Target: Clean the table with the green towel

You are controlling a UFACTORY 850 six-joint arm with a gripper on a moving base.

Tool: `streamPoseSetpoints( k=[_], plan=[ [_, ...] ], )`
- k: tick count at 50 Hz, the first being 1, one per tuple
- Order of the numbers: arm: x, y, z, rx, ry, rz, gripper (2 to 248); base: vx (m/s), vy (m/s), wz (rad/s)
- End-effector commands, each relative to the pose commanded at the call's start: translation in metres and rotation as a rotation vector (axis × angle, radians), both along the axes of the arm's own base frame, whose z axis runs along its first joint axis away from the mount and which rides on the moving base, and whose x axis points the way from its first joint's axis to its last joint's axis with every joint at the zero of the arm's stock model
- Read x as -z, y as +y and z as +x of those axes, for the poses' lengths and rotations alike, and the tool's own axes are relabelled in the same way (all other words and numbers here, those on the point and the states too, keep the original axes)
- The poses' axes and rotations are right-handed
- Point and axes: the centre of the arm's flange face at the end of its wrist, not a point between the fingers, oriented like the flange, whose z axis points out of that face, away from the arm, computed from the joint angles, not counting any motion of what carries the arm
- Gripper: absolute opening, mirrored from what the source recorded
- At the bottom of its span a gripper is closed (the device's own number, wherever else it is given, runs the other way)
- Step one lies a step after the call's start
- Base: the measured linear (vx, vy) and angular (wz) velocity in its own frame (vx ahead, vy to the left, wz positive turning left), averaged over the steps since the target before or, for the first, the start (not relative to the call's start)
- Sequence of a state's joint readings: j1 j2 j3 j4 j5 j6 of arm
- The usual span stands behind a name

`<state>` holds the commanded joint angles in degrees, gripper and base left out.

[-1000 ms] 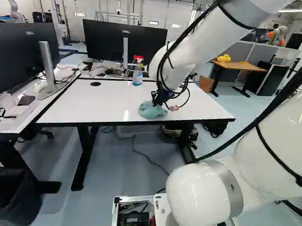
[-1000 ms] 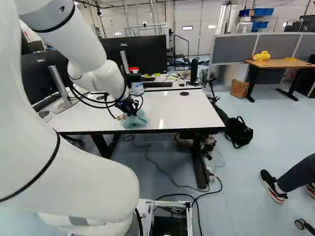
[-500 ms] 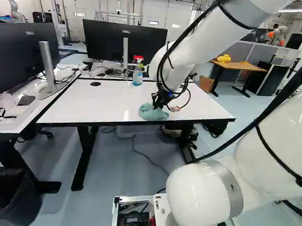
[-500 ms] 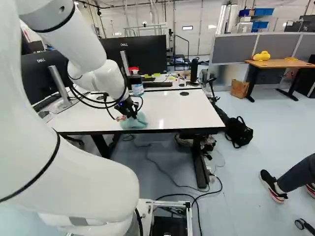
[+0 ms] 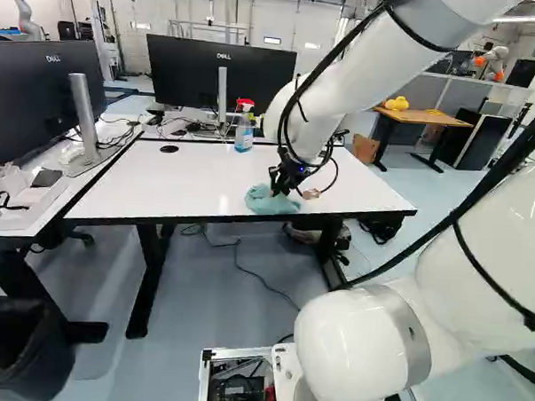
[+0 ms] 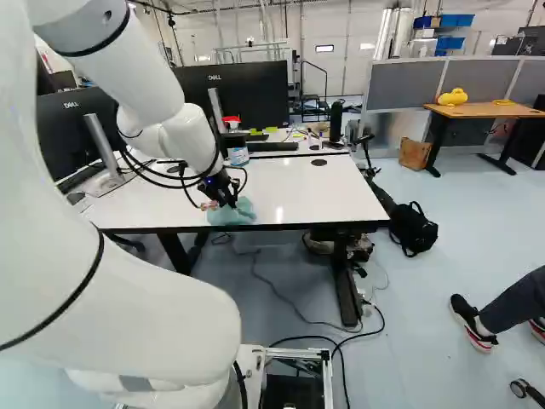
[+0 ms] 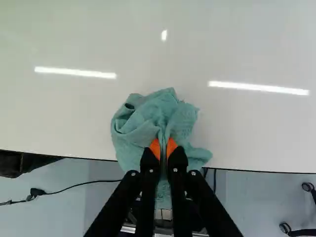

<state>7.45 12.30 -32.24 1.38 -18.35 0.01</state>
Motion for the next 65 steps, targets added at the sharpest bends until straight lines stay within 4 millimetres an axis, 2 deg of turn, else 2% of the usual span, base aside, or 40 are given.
streamPoseSetpoints(
  k=[19, 46, 65],
  plan=[
    [0.017, 0.001, 0.010, 0.000, 0.048, -0.006, 35, 0.000, 0.000, 0.000],
    [0.017, 0.001, 0.011, 0.002, 0.049, -0.006, 35, 0.000, 0.000, 0.000],
    [0.015, -0.013, 0.043, 0.046, 0.053, -0.006, 35, 0.000, 0.000, 0.000]
  ],
)
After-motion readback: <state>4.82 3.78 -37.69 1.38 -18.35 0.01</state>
